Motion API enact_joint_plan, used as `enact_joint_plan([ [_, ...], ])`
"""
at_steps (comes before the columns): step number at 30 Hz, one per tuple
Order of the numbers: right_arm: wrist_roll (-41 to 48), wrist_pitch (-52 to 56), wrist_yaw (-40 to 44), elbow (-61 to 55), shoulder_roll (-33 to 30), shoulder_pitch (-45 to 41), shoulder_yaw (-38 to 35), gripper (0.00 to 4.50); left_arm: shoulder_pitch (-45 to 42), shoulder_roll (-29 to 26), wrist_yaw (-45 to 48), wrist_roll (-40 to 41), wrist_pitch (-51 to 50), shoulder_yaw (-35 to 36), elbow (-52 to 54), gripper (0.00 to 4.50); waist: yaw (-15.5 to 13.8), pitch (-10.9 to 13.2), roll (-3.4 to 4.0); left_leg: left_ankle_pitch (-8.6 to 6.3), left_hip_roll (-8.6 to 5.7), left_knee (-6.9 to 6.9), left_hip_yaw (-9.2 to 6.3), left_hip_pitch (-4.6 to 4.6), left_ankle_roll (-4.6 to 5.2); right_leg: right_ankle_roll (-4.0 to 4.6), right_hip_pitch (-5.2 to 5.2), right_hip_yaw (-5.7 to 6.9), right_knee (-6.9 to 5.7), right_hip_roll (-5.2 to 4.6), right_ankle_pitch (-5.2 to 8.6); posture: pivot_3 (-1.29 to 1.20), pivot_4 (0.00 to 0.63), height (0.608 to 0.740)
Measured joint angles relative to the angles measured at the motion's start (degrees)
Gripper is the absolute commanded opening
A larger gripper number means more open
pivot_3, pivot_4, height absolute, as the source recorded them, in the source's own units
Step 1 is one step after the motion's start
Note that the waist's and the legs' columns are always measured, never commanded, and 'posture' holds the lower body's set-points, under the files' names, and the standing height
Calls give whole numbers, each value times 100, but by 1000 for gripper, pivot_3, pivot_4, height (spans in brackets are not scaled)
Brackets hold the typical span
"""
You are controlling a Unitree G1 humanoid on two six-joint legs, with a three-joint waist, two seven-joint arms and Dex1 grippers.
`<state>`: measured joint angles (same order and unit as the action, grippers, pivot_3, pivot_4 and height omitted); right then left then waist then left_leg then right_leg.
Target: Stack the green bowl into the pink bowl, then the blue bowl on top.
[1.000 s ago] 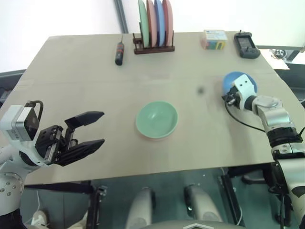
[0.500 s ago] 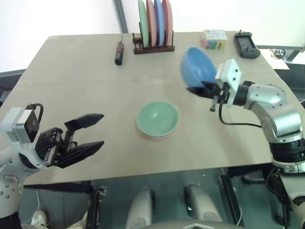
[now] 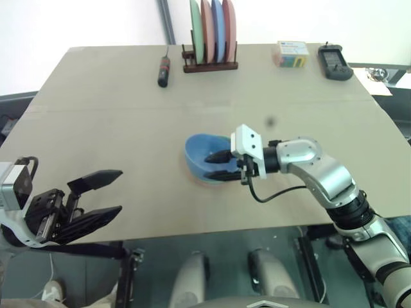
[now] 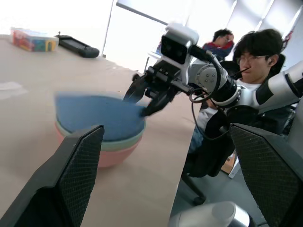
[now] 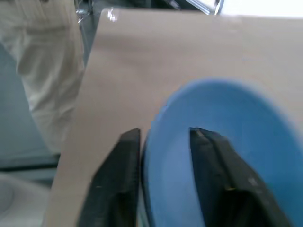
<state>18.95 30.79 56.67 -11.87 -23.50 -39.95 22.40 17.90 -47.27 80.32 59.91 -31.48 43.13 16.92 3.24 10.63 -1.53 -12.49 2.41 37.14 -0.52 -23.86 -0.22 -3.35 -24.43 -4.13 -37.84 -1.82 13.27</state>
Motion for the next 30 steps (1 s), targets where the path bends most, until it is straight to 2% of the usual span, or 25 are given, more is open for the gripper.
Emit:
enact_joint_plan([
  [2,138,35,-67,-72,-5,2,-279,2957,146,4,0,-113,69,20,19,4500,-1,0,0,0,0,-1,-1,-1,0,0,0,0,0,0,0,0,150,740],
  [10,755,427,-176,-625,-877,620,-1629,2957,455,182,35,-657,646,180,36,4500,-76,0,0,0,0,-4,6,-1,-1,0,0,-1,11,-4,1,0,150,740],
  [14,783,442,-203,-628,-1257,947,-1960,2957,449,419,-377,-951,928,208,127,4500,-91,0,-1,-1,-2,-4,7,-2,-1,-1,1,-2,14,-6,1,0,150,740],
  [16,778,423,-172,-638,-1754,1407,-2378,2957,522,661,-1044,-1499,1254,245,341,4500,-92,-1,-3,0,-3,-4,8,-4,0,-1,1,-4,16,-6,1,0,150,740],
  [18,800,421,-130,-660,-2064,1750,-2661,2957,714,703,-1059,-1537,1346,288,483,4500,-90,-2,-5,-1,-3,-4,12,-5,0,-1,1,-5,19,-7,1,0,150,740],
  [25,1074,343,-26,-1065,-2475,2637,-3508,2957,699,568,-1080,-1568,1337,228,498,4500,-89,-3,-5,-1,-1,0,12,3,0,-25,3,-8,14,-2,15,0,150,740],
  [30,1334,278,61,-1318,-2624,3137,-3978,2957,358,564,-1597,-1858,1354,-87,499,4500,-96,-4,-7,-1,-3,2,12,1,0,-26,8,-8,19,-4,15,0,150,740],
])
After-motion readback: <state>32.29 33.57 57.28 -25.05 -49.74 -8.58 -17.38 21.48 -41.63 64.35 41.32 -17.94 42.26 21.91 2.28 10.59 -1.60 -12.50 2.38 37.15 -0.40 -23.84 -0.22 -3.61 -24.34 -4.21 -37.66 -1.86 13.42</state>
